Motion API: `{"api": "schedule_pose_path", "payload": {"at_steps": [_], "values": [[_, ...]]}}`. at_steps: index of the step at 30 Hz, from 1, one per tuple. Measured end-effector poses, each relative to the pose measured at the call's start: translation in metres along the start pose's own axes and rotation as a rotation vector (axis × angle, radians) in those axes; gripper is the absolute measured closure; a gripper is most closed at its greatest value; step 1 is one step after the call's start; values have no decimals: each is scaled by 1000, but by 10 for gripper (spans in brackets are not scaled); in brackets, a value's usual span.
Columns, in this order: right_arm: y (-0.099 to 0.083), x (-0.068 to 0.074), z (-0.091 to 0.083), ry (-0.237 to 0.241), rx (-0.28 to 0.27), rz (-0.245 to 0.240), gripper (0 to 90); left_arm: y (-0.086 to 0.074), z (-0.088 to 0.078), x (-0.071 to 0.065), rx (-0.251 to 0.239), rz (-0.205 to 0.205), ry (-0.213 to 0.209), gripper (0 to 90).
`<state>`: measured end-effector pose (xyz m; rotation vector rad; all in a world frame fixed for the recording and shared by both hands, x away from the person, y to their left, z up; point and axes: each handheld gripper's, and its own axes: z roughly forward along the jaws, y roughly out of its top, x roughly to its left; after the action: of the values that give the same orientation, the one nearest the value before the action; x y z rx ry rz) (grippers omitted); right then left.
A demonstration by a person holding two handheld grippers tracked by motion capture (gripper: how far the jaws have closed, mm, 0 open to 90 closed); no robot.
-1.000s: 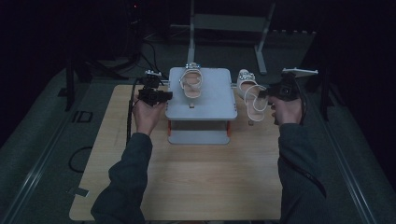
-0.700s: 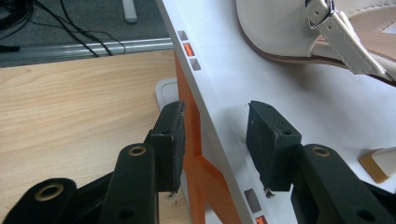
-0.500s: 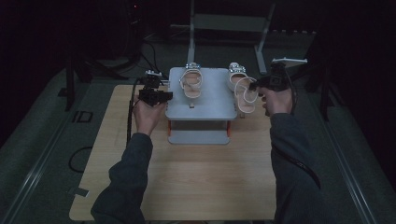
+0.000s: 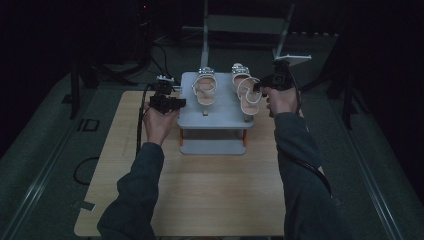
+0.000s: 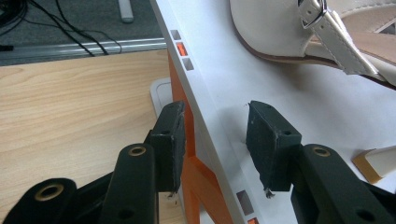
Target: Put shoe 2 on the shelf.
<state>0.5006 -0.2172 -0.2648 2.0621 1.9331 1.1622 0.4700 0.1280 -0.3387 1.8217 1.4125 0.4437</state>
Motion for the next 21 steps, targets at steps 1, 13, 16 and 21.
{"api": "schedule_pose_path", "payload": {"at_steps": [1, 13, 16, 21], "values": [[1, 2, 1, -1, 0, -2, 825, 0, 0, 0, 0, 0, 0, 576], [6, 23, 22, -7, 29, -2, 824, 0, 0, 1, 3, -1, -6, 575], [6, 29, 28, -9, 36, -6, 824, 0, 0, 2, 3, -1, -8, 576], [9, 34, 37, -28, 54, -2, 824, 0, 0, 2, 3, -1, -12, 576]]}}
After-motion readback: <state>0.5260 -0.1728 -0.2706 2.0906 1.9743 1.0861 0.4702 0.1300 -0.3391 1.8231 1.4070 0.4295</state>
